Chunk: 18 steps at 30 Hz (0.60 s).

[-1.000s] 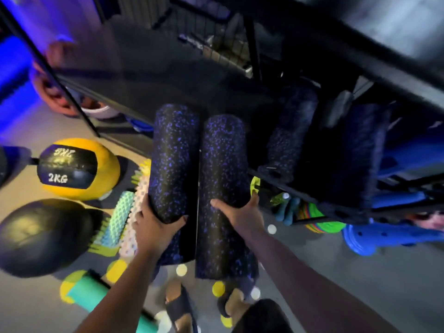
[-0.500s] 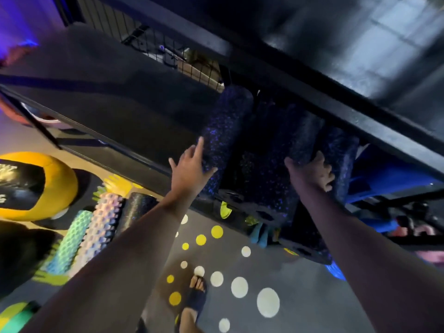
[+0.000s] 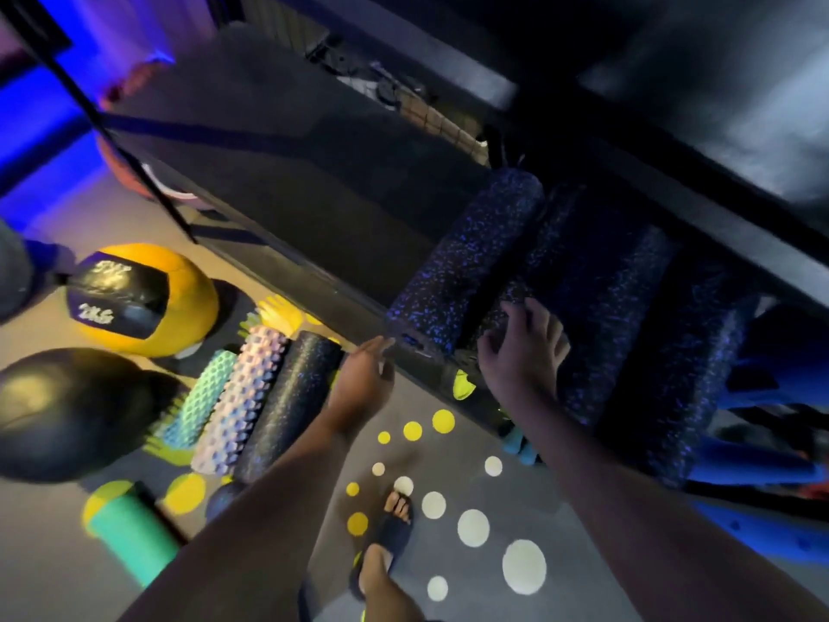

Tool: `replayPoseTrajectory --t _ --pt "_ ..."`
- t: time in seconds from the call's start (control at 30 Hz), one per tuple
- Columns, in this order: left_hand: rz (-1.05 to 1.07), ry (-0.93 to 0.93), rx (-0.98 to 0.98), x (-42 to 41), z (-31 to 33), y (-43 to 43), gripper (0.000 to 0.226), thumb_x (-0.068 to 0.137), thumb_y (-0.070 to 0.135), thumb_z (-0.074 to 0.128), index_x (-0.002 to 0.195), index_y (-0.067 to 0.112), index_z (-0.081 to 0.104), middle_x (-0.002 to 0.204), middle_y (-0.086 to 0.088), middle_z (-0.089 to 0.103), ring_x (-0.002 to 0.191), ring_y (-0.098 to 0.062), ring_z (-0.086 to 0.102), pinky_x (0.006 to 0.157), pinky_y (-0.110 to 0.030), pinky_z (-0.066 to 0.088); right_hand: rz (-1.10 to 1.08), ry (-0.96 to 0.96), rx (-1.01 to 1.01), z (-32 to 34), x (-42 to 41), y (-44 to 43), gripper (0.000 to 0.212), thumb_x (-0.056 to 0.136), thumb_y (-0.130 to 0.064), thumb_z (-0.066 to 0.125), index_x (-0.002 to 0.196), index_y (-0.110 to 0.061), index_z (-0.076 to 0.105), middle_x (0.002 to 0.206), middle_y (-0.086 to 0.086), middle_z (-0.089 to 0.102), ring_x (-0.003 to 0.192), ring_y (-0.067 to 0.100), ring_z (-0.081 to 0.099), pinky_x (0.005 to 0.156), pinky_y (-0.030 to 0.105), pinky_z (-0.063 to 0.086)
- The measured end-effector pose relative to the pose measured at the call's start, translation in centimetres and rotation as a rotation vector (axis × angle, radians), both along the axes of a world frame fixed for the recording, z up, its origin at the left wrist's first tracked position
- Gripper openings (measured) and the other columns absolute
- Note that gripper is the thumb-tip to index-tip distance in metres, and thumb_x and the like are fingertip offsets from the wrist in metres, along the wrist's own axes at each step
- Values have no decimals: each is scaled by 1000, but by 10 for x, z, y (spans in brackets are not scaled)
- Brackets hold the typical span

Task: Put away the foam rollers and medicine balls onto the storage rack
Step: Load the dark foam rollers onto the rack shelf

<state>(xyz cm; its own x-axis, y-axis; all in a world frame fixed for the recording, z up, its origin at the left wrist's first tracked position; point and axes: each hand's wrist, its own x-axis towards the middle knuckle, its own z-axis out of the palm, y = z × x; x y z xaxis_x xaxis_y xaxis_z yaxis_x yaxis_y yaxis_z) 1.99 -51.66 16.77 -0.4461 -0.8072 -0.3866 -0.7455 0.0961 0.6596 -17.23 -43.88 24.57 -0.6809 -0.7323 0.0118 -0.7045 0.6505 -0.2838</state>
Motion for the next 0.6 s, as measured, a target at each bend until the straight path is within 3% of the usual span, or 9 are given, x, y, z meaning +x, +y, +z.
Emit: replayPoseTrajectory --t 0.17,0.33,0.43,0.6 --pt "144 -130 153 116 -33 31 43 95 12 53 137 18 60 137 -9 64 127 -31 59 103 -36 46 197 -60 42 -43 105 -21 41 75 -22 75 115 -17 69 129 14 59 118 40 52 95 49 40" --pt "477 -226 367 269 -78 64 51 81 27 58 131 14 60 116 -13 73 102 -31 70 83 -37 53 352 -224 411 -109 211 -23 35 86 -32 64 118 -17 64 128 10 56 124 34 46 101 46 35" --pt "635 -276 369 326 -95 76 43 94 10 61 137 10 57 119 -18 71 104 -35 69 83 -38 48 335 -347 580 -156 264 -23 41 91 -36 59 127 -17 57 135 12 53 128 35 45 104 45 36" --pt "738 -279 411 378 -180 72 46 96 16 60 142 17 54 116 -17 72 108 -38 67 85 -38 49 133 -545 690 -249 330 -30 63 93 -40 61 145 -9 42 148 17 43 136 39 41 109 48 37"
